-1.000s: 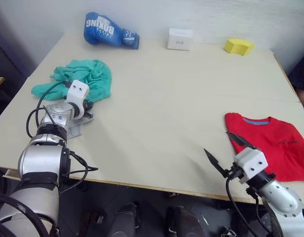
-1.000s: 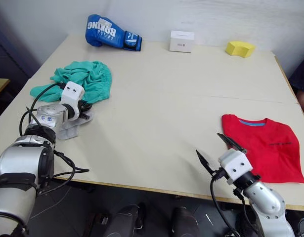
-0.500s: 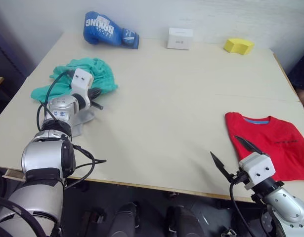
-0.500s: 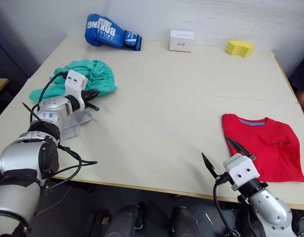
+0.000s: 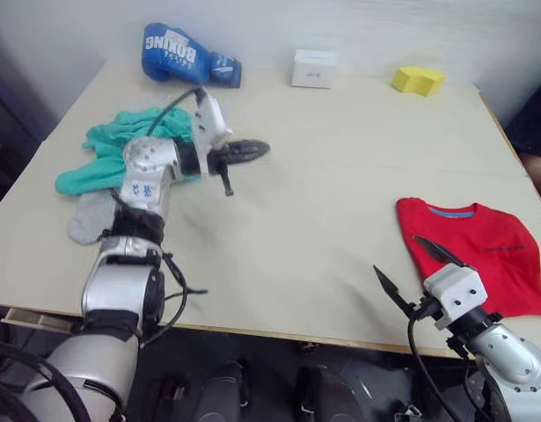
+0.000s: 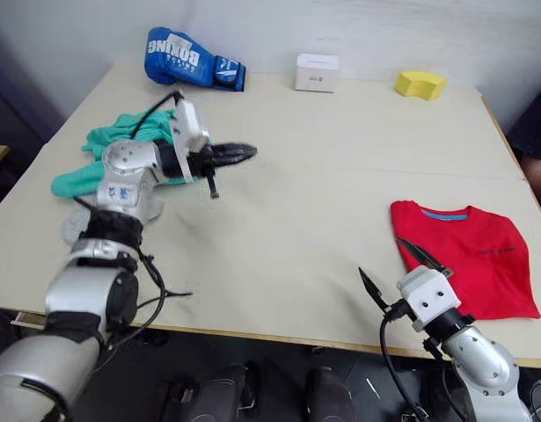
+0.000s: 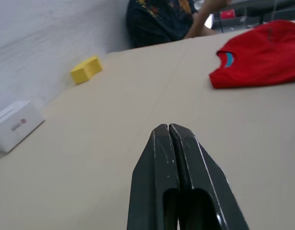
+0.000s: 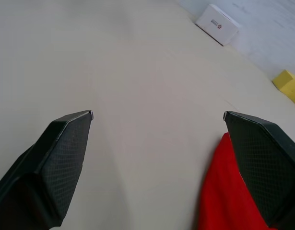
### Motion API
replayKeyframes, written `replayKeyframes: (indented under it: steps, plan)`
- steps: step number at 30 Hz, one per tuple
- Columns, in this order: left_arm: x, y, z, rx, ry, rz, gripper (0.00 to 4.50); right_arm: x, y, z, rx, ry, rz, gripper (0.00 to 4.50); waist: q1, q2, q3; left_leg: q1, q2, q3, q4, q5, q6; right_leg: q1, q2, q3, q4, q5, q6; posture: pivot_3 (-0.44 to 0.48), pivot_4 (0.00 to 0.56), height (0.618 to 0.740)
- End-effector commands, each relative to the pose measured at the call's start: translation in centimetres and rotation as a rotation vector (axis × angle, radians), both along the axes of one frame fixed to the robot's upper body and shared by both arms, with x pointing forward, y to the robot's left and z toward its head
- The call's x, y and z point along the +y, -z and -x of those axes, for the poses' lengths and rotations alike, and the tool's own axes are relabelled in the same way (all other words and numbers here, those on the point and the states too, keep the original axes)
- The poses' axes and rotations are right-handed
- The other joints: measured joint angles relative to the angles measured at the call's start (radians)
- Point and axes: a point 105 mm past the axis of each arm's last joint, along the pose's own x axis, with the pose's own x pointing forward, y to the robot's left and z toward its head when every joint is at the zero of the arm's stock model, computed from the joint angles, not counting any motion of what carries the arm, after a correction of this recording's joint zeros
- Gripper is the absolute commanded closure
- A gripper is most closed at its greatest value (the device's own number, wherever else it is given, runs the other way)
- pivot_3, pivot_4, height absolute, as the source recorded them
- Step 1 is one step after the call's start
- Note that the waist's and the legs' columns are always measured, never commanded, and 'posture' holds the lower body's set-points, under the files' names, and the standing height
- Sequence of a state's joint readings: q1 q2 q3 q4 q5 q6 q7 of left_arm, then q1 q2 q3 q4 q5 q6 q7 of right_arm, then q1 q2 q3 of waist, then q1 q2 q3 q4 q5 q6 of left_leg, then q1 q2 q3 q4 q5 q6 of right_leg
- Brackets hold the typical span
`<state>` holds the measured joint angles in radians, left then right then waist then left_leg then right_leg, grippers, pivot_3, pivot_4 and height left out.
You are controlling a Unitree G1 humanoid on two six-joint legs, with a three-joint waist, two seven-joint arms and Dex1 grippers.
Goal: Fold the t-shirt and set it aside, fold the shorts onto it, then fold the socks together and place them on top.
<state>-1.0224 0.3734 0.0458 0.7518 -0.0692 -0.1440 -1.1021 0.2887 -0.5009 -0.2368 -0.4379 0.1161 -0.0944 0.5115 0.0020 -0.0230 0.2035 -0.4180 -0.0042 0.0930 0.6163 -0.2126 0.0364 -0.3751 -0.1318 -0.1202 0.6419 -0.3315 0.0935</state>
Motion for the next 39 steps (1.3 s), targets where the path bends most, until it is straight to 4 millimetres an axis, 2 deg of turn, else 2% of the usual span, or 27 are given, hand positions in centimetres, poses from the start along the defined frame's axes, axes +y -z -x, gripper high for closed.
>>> replayKeyframes:
  steps: [1, 3, 7, 10, 13, 16, 20, 23, 28, 30, 35, 39]
  plan:
    - [3.9, 0.7, -1.8, 0.008, -0.264, 0.025, 3.92, -0.2, -0.5, 0.1, -0.026, -0.012, 0.003, 0.00, -0.006, 0.000, 0.000, 0.000, 0.001, 0.000, 0.001, 0.000, 0.000, 0.000, 0.000, 0.001, 0.001, 0.000, 0.000, 0.000, 0.150, 0.740]
    - [6.4, 1.6, -2.5, -0.002, -0.385, -0.002, 3.31, -0.1, -0.4, 0.0, -0.024, -0.020, 0.001, 0.00, -0.008, 0.000, 0.000, 0.000, 0.002, 0.000, 0.002, 0.000, 0.000, -0.001, -0.001, 0.003, 0.002, 0.000, 0.000, 0.000, 0.150, 0.740]
    - [11.2, 1.5, -3.9, -0.084, -0.642, -0.009, 2.02, -0.1, -0.3, -0.1, -0.029, -0.021, -0.006, 0.00, -0.002, 0.000, 0.000, 0.000, 0.003, -0.001, 0.002, -0.001, 0.000, -0.001, -0.002, 0.007, 0.003, 0.000, 0.000, 0.000, 0.150, 0.740]
    - [13.2, 2.1, -4.7, -0.102, -0.752, -0.100, 1.01, -0.1, -0.4, -0.3, -0.033, -0.027, -0.007, 0.00, 0.008, -0.001, 0.000, -0.001, 0.002, -0.001, 0.004, -0.004, 0.003, -0.001, -0.002, 0.007, 0.002, 0.000, 0.000, 0.000, 0.150, 0.740]
    - [14.1, 3.8, -5.1, -0.026, -0.795, -0.208, 0.06, 0.0, -0.4, -0.5, -0.038, -0.035, -0.007, 0.00, 0.023, -0.001, 0.000, -0.003, 0.002, 0.000, 0.007, -0.005, 0.003, -0.001, -0.001, 0.007, 0.002, 0.000, 0.000, 0.000, 0.150, 0.740]
    - [15.0, 4.6, -5.5, 0.028, -0.876, -0.249, 0.02, -0.2, -0.6, -0.7, -0.049, -0.033, 0.000, 0.00, 0.024, -0.001, 0.000, -0.004, 0.001, 0.001, 0.010, -0.009, 0.004, -0.001, 0.000, 0.007, 0.002, 0.000, 0.000, 0.000, 0.150, 0.740]
    - [15.3, 5.1, -5.8, 0.065, -0.933, -0.288, 0.02, -0.8, -0.9, -0.8, -0.070, 0.006, -0.003, 0.00, 0.022, -0.001, 0.000, -0.004, 0.001, 0.003, 0.013, -0.011, 0.006, -0.001, 0.000, 0.006, 0.002, 0.000, 0.001, 0.000, 0.150, 0.740]
    - [15.7, 5.4, -5.9, 0.094, -0.981, -0.290, 0.63, -0.8, -0.9, -0.6, -0.068, 0.011, 0.004, 0.00, 0.022, -0.001, 0.000, -0.004, 0.001, 0.003, 0.013, -0.011, 0.006, -0.001, -0.001, 0.006, 0.002, 0.000, 0.002, 0.000, 0.150, 0.740]
    - [15.9, 5.8, -6.0, 0.133, -1.019, -0.239, 2.30, -0.8, -1.2, 0.1, -0.072, 0.033, 0.013, 0.00, 0.019, -0.001, 0.000, -0.004, 0.002, 0.003, 0.013, -0.012, 0.005, -0.001, -0.002, 0.007, 0.002, 0.000, 0.002, 0.000, 0.150, 0.740]
    - [15.6, 5.4, -6.1, 0.129, -1.019, -0.205, 2.90, -0.9, -1.3, 0.5, -0.070, 0.048, 0.016, 0.00, 0.020, -0.001, 0.000, -0.004, 0.003, 0.004, 0.013, -0.012, 0.005, -0.002, -0.002, 0.007, 0.002, 0.000, 0.002, 0.000, 0.150, 0.740]
    - [13.1, 3.2, -6.7, 0.083, -0.926, -0.106, 4.47, -0.9, -1.4, 1.1, -0.063, 0.065, 0.017, 0.00, 0.022, -0.002, 0.000, -0.004, 0.003, 0.004, 0.013, -0.012, 0.004, -0.001, -0.002, 0.008, 0.001, 0.000, 0.002, 0.000, 0.150, 0.740]
    - [9.6, -0.6, -7.0, -0.012, -0.758, -0.042, 4.47, -0.6, -1.3, 1.3, -0.051, 0.054, 0.021, 0.00, 0.025, -0.003, 0.000, -0.004, 0.002, 0.004, 0.014, -0.012, 0.004, -0.001, -0.002, 0.007, 0.001, 0.000, 0.002, 0.000, 0.150, 0.740]
